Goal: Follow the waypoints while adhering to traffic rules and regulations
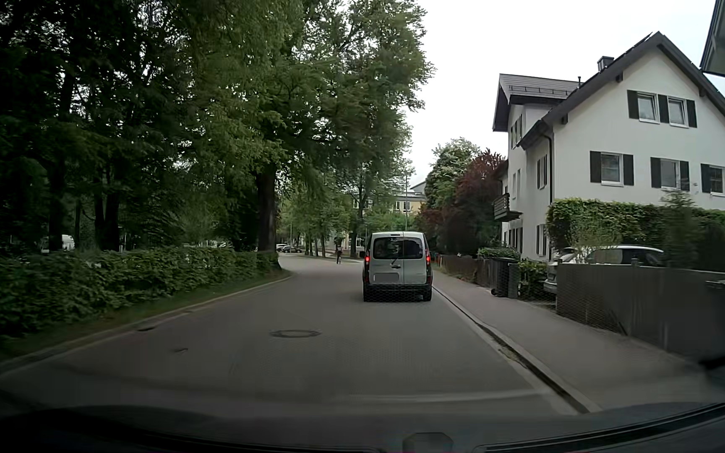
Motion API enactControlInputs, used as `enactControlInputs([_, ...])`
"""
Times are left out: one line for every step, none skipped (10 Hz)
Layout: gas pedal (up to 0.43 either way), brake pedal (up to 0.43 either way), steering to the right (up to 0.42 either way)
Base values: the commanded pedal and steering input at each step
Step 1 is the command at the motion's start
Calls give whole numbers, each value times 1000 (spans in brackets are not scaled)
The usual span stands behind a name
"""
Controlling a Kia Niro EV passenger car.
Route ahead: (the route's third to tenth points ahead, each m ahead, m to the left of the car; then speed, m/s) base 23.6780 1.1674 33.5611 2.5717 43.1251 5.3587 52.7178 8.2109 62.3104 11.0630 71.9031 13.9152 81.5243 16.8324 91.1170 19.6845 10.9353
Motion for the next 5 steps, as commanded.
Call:
enactControlInputs([0,0,1])
enactControlInputs([0,0,0])
enactControlInputs([0,0,0])
enactControlInputs([0,0,0])
enactControlInputs([8,0,-1])
